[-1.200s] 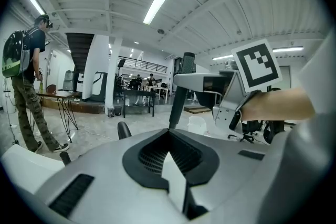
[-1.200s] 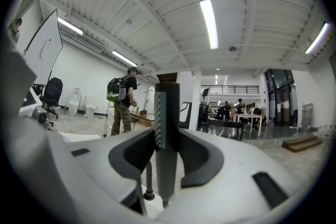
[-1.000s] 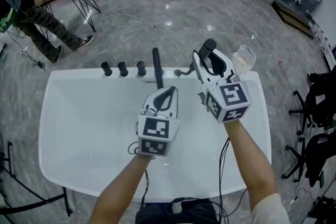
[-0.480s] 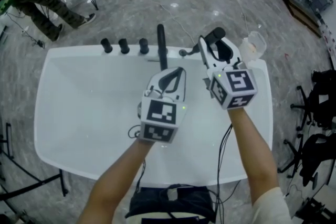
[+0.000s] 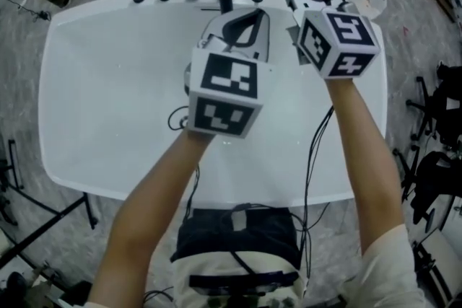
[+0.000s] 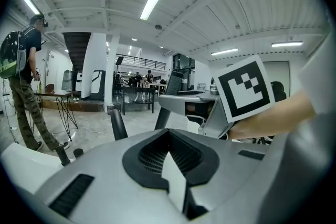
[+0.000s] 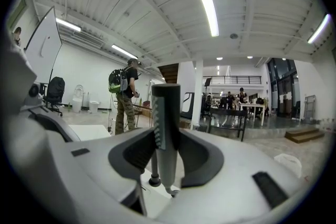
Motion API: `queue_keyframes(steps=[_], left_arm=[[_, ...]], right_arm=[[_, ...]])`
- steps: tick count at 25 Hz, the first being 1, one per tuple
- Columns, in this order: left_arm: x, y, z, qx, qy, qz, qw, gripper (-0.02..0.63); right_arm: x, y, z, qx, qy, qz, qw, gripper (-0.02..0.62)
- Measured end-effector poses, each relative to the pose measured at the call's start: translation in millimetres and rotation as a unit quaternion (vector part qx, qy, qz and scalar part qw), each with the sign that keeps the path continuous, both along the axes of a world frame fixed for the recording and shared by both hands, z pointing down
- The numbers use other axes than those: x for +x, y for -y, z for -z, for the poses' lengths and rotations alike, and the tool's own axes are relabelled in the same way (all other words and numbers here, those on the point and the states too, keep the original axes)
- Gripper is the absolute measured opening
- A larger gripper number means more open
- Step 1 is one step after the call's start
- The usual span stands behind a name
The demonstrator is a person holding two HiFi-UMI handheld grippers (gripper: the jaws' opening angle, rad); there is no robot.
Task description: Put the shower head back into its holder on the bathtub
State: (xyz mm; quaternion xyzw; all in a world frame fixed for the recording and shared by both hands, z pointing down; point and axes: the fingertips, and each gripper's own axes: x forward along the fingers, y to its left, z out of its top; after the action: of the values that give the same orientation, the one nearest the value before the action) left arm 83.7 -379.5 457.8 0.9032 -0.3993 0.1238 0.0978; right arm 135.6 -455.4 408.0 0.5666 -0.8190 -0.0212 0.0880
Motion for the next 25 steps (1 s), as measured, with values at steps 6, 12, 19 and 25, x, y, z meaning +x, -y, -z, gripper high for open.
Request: queue_keyframes(steps=[6,12,19,25], left_arm=[[3,-3,-14,-0.008,0.001,-0.006,0.9999,0.005],[5,-5,-29,-0.019,0.003,-0.006,0.9998,0.005],[7,1,-40,-0.024,0.003,-0.003,0.9997,0.005],[8,5,-46,-0.024,0.008,-0.003,0.9997,0.005]], right_arm=[[1,8,-19,-0.008,-0.002,-0.002,1.0,0.14],[2,15,-35,-0.017,-0.005,0.0,1.0,0.14],[9,28,-64,-0.035,-0.018,-0.002,0.999,0.14],[13,42,-90,-0.049,-0.03,-0.002,0.998,0.14]])
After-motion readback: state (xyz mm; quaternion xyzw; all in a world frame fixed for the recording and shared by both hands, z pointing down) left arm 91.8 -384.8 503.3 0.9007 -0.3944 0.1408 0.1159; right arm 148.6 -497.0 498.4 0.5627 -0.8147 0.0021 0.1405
